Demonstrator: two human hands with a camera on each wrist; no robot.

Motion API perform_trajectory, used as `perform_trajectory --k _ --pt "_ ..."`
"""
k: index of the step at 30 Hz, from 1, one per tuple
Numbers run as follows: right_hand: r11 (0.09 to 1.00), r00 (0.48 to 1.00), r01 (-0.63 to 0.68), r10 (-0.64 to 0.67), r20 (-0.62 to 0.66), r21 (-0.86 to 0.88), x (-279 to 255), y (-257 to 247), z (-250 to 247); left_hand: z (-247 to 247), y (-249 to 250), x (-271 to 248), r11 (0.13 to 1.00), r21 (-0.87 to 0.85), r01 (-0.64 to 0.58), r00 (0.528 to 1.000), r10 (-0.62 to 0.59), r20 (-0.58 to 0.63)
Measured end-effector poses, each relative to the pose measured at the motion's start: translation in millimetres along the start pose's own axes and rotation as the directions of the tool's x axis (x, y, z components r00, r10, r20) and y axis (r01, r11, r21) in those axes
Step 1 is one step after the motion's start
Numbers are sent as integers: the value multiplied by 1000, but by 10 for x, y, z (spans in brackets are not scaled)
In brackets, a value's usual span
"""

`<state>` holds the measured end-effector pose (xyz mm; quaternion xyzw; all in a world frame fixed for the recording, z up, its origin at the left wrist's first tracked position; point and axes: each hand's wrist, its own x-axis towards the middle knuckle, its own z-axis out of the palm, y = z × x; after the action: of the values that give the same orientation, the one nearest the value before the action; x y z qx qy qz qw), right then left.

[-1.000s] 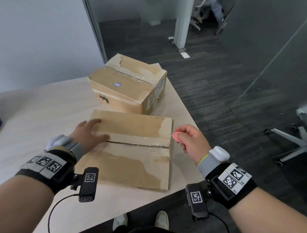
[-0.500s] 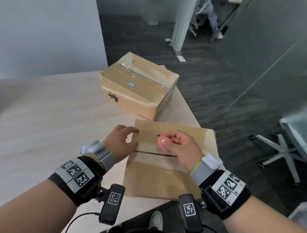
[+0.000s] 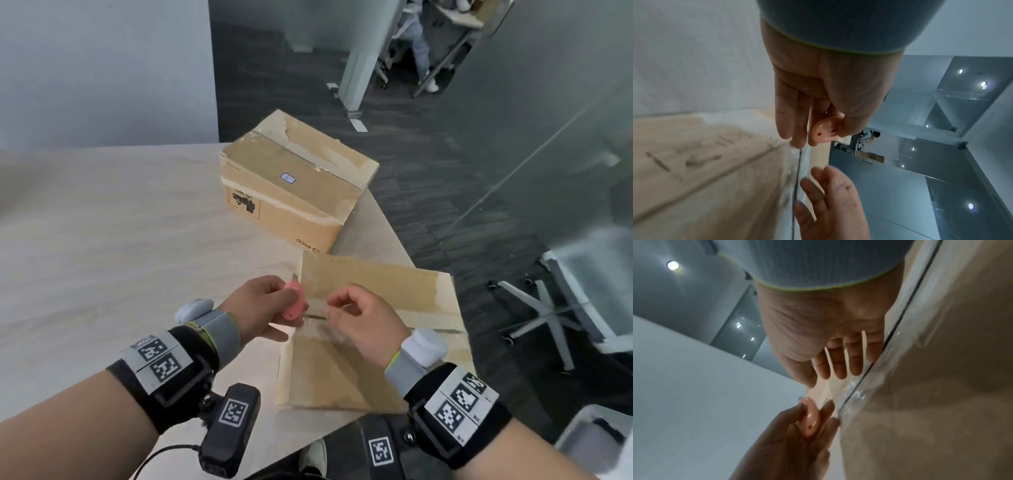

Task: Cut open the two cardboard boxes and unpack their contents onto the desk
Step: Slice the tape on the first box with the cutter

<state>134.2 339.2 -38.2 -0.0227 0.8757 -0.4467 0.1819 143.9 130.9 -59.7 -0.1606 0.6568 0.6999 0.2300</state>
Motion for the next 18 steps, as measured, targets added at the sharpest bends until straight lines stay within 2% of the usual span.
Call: perform_trajectory --k 3,7,10,12,15,18 --pt "964 997 38 -18 78 -262 -35 15 -20 -189 -63 10 999 49 4 999 -2 -33" --pt "936 991 54 -8 132 -349 -11 -57 0 -320 -144 25 994 94 62 997 -57 -55" --pt "851 979 120 -16 202 -511 12 -66 64 -350 -146 31 991 24 129 990 -127 -55" --pt "805 976 108 25 215 -583 7 -87 130 -358 -131 23 981 -39 189 982 -190 -17" --pt "750 978 74 76 197 -657 -16 -126 200 -363 -114 21 960 -92 265 963 -269 -32" --pt "715 978 38 117 173 -698 21 -157 235 -380 -129 37 960 -159 231 972 -235 -8"
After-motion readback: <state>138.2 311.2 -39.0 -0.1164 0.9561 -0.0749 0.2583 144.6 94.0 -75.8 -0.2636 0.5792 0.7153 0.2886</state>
